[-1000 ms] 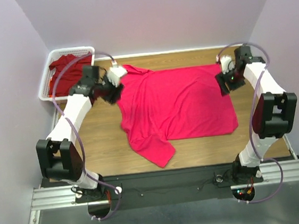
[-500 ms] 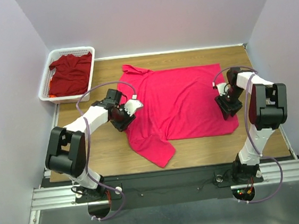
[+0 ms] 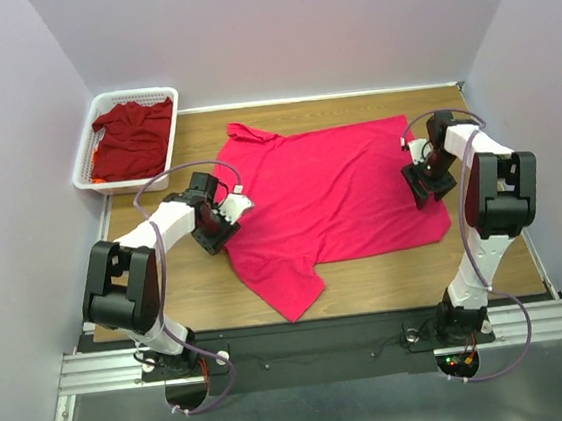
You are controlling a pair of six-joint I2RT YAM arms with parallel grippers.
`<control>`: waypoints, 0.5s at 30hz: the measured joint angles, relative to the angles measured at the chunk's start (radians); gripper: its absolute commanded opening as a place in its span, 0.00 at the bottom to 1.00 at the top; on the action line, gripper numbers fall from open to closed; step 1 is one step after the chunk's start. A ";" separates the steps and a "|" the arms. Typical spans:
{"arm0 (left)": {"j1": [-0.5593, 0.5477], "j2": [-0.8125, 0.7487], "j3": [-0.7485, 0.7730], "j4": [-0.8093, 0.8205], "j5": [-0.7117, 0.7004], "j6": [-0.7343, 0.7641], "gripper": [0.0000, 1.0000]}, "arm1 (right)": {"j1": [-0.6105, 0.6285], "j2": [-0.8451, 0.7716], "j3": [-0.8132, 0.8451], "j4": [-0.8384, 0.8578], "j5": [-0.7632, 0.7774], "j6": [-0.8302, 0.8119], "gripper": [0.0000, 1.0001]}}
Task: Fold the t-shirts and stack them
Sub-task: Flatten the tshirt out
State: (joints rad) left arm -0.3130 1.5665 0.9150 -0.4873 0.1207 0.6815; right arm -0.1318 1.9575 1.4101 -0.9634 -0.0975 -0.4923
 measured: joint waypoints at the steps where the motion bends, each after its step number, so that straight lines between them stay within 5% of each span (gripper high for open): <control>1: 0.008 -0.013 0.009 -0.034 0.010 -0.002 0.60 | 0.000 -0.009 0.011 -0.007 -0.014 0.001 0.75; 8: -0.026 -0.057 0.203 -0.150 0.101 -0.018 0.64 | -0.045 -0.150 0.064 -0.089 -0.089 0.003 0.73; 15: -0.103 -0.061 0.257 -0.142 0.153 -0.059 0.64 | -0.288 -0.136 0.038 -0.183 -0.161 0.000 0.72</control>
State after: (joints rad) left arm -0.4160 1.5055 1.1725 -0.6296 0.2737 0.6228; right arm -0.4198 1.8214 1.4479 -1.1461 -0.2584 -0.4919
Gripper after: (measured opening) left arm 0.637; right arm 0.729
